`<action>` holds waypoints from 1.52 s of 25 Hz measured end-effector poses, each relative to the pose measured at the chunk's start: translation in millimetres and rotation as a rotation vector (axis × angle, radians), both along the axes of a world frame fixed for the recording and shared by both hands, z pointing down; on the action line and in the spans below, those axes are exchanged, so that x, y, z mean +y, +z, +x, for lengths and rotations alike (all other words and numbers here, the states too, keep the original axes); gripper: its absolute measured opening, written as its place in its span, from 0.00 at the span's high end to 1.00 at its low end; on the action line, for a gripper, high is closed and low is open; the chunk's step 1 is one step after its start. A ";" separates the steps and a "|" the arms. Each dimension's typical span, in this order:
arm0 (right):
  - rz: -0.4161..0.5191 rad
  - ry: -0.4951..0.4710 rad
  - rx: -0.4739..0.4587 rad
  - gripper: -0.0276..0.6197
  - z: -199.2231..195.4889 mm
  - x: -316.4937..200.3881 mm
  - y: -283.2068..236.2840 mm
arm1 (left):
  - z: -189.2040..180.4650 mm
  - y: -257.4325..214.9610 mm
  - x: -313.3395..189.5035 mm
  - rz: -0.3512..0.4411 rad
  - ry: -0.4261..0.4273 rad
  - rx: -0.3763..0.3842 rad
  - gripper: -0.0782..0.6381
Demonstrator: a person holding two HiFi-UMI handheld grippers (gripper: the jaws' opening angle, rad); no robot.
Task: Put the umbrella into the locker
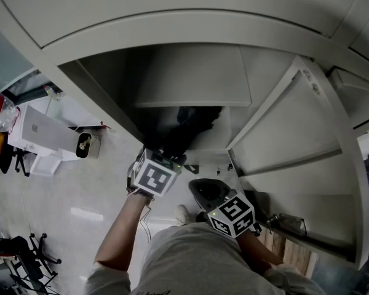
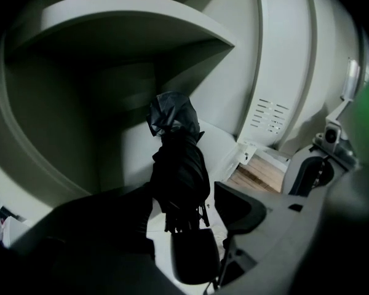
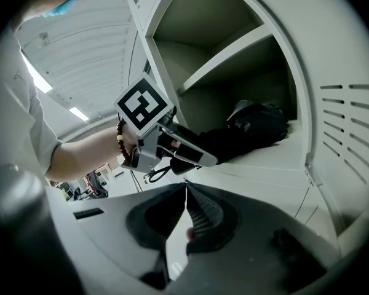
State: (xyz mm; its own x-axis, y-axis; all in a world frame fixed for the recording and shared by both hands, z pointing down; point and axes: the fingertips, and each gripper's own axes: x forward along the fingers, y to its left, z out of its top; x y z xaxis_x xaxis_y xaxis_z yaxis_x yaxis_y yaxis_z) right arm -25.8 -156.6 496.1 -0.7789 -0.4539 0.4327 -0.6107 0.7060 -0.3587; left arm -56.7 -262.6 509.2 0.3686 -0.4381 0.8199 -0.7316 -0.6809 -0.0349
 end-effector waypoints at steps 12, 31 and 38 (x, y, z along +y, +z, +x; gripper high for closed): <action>0.005 -0.018 0.003 0.91 -10.1 7.6 -0.2 | -24.9 -8.4 23.1 0.053 -0.040 0.037 0.46; 0.005 -0.025 0.022 0.91 -17.6 23.0 -0.5 | -45.6 5.9 58.6 0.059 -0.079 0.054 0.61; 0.003 -0.023 0.025 0.91 -16.0 26.8 0.4 | -40.6 -1.5 54.6 0.082 -0.080 0.070 0.62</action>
